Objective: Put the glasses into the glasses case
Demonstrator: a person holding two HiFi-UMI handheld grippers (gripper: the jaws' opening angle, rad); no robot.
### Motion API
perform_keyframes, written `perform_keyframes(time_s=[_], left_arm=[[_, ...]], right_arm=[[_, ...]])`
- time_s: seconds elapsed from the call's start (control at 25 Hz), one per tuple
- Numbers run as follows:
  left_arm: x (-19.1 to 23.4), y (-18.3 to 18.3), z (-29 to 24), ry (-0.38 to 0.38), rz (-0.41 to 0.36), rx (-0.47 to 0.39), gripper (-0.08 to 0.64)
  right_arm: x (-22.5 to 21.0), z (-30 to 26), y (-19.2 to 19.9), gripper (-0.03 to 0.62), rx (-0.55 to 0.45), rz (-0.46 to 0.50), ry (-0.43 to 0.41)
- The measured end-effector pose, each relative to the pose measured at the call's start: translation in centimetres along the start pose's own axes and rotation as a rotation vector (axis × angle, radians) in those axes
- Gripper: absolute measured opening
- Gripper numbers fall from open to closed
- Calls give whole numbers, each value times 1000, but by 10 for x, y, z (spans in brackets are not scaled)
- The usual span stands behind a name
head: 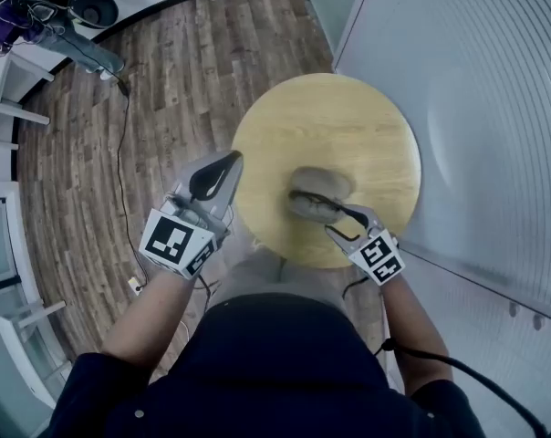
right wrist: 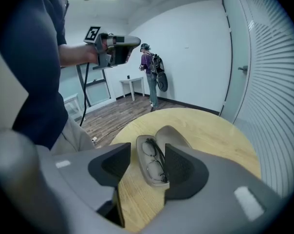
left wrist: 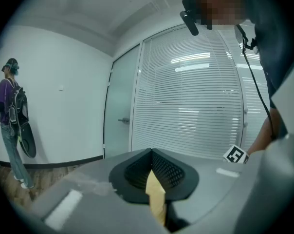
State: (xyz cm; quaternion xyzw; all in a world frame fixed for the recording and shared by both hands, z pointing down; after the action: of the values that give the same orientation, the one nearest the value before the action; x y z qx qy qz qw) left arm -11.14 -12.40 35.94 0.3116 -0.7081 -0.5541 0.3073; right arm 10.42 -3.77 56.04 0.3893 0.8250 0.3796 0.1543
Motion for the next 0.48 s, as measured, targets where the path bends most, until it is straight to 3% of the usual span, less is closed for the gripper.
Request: perform_keyframes(time_s=[0.28, 0.48], left_arm=[[-29, -32, -12, 50, -20, -73, 1], [-47, -48, -22, 105, -43, -106, 0]], right_arm=[[-16, 58, -26, 230, -249, -246, 239], [-25, 99, -48, 196, -389, -347, 325]])
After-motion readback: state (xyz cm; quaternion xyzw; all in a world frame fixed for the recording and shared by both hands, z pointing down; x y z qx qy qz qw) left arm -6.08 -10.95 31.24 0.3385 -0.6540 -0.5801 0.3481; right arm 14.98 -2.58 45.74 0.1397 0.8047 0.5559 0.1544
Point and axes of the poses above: the fingertips, and each gripper's own axes: z backward along the fingers, x to its left, y out of its underside, the point moved 3 cm from there along z, backward along the fingers, and after that the axes turned 12 degrees about y, right-handed, at the moved point
